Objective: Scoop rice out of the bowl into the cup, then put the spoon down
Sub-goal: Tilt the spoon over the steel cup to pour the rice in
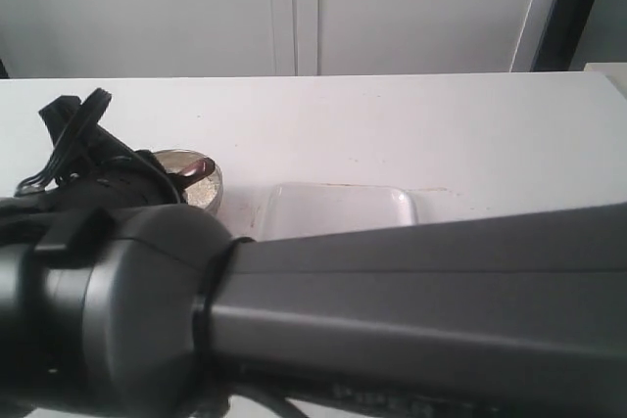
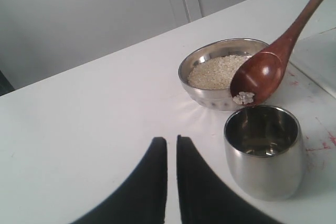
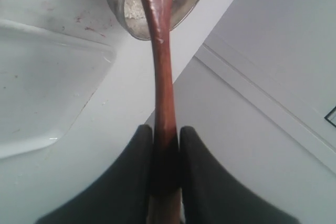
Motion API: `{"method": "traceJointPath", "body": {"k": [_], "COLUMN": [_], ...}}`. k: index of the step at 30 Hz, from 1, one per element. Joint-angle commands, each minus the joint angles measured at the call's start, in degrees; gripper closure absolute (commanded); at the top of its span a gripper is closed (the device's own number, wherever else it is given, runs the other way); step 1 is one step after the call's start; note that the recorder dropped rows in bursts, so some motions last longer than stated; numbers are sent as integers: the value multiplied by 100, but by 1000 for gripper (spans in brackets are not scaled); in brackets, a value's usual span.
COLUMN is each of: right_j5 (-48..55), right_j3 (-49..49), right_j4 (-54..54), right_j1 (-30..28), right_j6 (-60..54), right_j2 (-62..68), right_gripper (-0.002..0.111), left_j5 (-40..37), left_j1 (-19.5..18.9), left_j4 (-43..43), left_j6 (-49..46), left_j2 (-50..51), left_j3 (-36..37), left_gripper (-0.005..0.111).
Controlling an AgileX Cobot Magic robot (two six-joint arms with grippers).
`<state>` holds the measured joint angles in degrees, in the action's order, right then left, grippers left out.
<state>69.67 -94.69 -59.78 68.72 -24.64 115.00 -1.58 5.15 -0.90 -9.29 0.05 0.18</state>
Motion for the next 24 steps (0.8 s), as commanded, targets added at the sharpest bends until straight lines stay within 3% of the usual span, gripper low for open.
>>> {"method": "traceJointPath", "body": {"k": [1, 24], "right_j5": [29, -166], "right_j3": [216, 616], "right_j4": [33, -815], "right_j1": [-24, -13], "right_j6": [-271, 683], "right_j2": [-59, -59], "right_gripper": [108, 108], "left_j5": [34, 34], "left_j1": [16, 16], "left_j4": [39, 39], "left_j6": [8, 8], "left_j2": [-5, -5], "left_j3": [-18, -18], "left_gripper": [92, 92]}}
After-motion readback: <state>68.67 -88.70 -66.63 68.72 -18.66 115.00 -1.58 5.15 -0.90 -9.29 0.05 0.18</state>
